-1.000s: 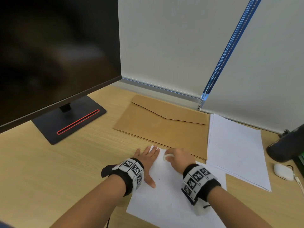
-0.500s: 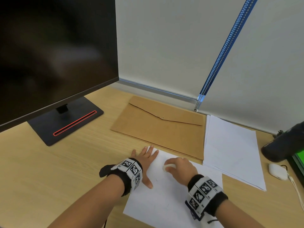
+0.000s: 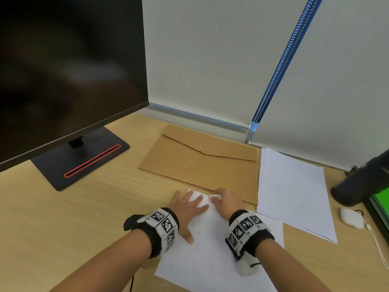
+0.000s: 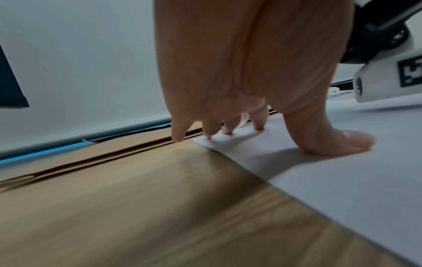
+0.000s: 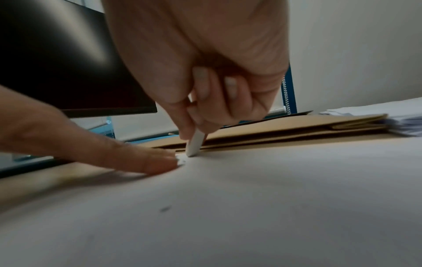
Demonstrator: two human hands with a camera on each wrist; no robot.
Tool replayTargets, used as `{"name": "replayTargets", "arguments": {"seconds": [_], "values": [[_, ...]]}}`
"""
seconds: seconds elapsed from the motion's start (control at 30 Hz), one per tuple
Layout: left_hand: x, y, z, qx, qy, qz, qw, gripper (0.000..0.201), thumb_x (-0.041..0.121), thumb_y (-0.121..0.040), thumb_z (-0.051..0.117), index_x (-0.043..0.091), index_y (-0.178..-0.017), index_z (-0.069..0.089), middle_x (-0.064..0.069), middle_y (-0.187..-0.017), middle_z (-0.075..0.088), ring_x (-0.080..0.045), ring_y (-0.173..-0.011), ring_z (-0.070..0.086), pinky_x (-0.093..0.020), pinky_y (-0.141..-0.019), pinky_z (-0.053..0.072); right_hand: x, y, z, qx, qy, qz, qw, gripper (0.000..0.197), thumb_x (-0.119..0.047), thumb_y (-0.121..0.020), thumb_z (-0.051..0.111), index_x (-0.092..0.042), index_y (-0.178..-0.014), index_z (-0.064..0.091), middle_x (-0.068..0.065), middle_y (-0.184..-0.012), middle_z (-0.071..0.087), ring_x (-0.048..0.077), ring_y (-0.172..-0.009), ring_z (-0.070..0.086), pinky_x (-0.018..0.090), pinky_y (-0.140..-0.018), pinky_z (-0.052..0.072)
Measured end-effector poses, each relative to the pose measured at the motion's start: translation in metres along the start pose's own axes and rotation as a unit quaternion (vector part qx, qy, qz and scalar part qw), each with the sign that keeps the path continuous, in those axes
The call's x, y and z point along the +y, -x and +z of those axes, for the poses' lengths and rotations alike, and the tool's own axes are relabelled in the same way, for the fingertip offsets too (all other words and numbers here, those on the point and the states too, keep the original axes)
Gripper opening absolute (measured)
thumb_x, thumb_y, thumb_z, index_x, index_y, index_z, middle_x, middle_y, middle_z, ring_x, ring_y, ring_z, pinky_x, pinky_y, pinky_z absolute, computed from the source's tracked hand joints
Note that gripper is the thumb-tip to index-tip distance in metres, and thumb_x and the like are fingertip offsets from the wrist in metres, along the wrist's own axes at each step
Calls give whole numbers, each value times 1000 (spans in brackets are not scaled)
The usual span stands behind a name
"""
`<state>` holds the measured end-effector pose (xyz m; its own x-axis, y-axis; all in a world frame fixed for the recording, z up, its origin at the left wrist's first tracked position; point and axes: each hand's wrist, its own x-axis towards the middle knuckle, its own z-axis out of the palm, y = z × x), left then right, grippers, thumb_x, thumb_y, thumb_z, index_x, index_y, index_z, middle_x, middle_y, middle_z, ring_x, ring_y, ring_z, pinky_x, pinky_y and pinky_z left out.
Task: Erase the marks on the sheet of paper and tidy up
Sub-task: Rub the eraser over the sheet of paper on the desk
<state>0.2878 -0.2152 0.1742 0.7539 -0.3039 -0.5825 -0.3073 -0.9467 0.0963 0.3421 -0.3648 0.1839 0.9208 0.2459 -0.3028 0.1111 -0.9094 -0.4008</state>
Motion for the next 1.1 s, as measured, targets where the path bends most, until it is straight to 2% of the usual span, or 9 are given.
{"name": "replayTargets", "arguments": {"seconds": [0.1,0.23,0.47,0.57,0.63,0.73,0.83,0.97,1.1], "values": [[4,2,-3,-15,7,14,1000,103,39,-81,70,37,-150,-7,-4,-157,-20,-29,-145,-15,-57,-111,-9,-4,-1,1,8,-10,-21,1000,31,-30,-94,46,-22,-123,57,5,-125,61,24,-115,56,32,-93,47],[8,1,-8,-42,20,17,999,103,33,-81,72,40,-149,-7,-6,-156,-23,-30,-145,-14,-56,-113,-3,-9,4,5,15,45,-65,997,32,-28,-98,40,-24,-126,53,10,-119,63,27,-109,58,32,-84,47],[11,0,-13,-66,13,14,998,102,32,-82,71,45,-147,-7,-6,-154,-29,-31,-144,-18,-58,-113,0,-4,2,-3,-57,130,-90,986,29,-21,-95,43,-24,-121,56,7,-120,62,27,-108,58,35,-87,49],[12,0,-13,-68,1,14,998,102,33,-83,71,47,-146,-7,-8,-154,-29,-33,-143,-18,-60,-113,1,-7,-5,-2,-21,110,-81,990,30,-17,-95,42,-26,-120,56,8,-117,62,28,-105,60,36,-85,50],[12,0,-14,-70,2,12,997,102,33,-83,71,47,-146,-7,-8,-154,-29,-32,-144,-18,-60,-112,1,-7,-3,0,-4,86,-69,994,31,-20,-96,40,-26,-123,54,10,-116,62,29,-105,59,36,-84,50],[12,0,-14,-75,1,11,997,102,33,-82,71,46,-147,-6,-7,-154,-30,-32,-144,-18,-61,-112,2,-1,9,3,-19,84,-71,994,30,-27,-97,38,-27,-122,55,7,-116,63,27,-107,59,34,-84,47],[12,-2,-13,-76,-5,10,997,102,34,-83,71,46,-147,-7,-7,-153,-31,-32,-144,-18,-62,-112,3,4,16,1,-38,103,-82,991,28,-25,-95,40,-28,-116,59,4,-115,64,25,-106,59,33,-84,47],[12,-2,-13,-77,-5,9,997,103,35,-83,70,47,-146,-10,-8,-153,-31,-33,-143,-19,-63,-112,2,-3,1,-3,-11,89,-68,994,29,-19,-95,41,-26,-117,58,8,-113,65,27,-102,61,35,-83,51],[13,0,-14,-76,1,5,997,102,33,-83,70,46,-147,-8,-8,-154,-30,-33,-143,-18,-62,-113,2,-6,8,2,-3,62,-60,996,30,-25,-97,38,-25,-122,56,8,-115,64,27,-106,60,35,-84,49]]}}
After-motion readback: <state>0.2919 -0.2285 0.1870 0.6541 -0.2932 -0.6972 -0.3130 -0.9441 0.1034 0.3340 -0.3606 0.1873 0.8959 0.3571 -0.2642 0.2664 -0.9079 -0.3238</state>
